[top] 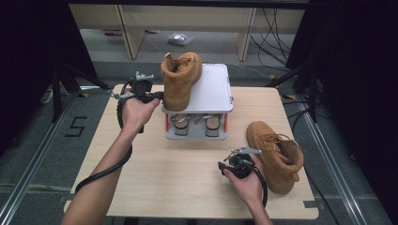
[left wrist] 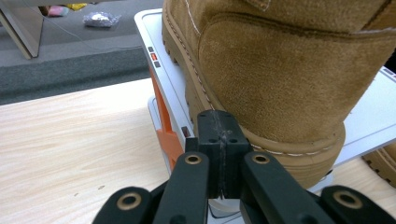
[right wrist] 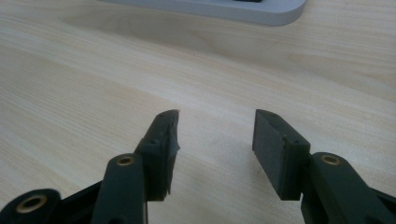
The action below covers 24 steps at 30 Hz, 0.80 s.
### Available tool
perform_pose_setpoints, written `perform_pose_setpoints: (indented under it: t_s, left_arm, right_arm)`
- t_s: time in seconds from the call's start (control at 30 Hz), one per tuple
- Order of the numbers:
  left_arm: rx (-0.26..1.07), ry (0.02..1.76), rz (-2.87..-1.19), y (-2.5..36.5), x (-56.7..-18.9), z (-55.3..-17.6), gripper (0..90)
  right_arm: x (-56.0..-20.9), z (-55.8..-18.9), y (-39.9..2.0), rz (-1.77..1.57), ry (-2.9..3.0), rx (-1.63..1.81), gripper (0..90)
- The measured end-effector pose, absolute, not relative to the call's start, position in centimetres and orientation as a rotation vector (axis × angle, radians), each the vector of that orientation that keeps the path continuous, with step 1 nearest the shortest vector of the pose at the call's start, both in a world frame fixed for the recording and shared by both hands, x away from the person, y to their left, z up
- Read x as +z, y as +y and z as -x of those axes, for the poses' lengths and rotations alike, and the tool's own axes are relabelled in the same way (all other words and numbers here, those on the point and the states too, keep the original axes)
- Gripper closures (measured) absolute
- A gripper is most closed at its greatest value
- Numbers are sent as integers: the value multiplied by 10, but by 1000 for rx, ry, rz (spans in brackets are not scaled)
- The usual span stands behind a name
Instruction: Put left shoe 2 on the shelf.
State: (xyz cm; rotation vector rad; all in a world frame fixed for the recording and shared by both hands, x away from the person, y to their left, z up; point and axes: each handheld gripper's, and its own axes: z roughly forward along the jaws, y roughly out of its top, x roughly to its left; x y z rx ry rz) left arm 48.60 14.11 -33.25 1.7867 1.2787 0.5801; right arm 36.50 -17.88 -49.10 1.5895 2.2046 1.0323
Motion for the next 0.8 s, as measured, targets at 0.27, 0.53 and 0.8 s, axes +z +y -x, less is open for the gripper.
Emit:
perform_pose_setpoints:
  t_s: [0.27,0.53,0.8]
  left_arm:
    - [589,1284,-1790,138,-332,-488,896]
    - [590,1290,-1756,137,-333,-489,895]
    - [632,1227,-1655,159,-342,-472,805]
  right_arm:
    - [-491,-365,-179,-1578,2208,1035,508]
    - [-489,-364,-179,-1585,2198,1032,508]
    - [-482,-363,-183,-1540,2175,1053,510]
